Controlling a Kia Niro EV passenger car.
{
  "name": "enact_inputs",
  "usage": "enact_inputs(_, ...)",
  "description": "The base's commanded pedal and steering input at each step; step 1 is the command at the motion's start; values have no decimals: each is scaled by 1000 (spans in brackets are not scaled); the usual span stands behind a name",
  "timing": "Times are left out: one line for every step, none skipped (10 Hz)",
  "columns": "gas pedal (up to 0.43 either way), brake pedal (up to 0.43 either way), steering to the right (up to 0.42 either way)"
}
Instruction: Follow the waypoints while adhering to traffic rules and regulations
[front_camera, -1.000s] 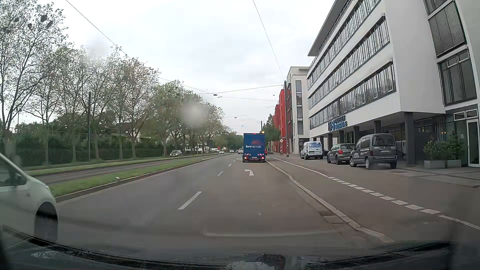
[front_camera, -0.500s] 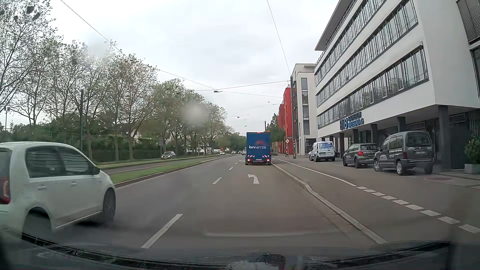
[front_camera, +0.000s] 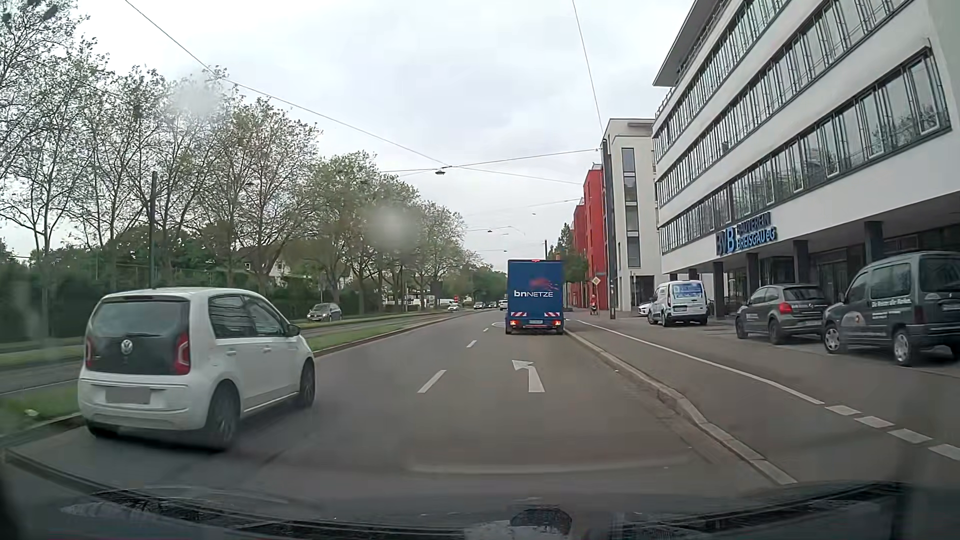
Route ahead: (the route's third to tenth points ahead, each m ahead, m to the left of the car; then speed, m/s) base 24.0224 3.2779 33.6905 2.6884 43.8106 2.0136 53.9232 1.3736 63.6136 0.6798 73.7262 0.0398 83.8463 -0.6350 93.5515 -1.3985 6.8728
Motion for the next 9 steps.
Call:
enact_inputs(138, 0, -47)
enact_inputs(157, 0, -49)
enact_inputs(157, 0, -52)
enact_inputs(169, 0, -54)
enact_inputs(169, 0, -56)
enact_inputs(169, 0, -56)
enact_inputs(177, 0, -55)
enact_inputs(177, 0, -52)
enact_inputs(177, 0, -44)
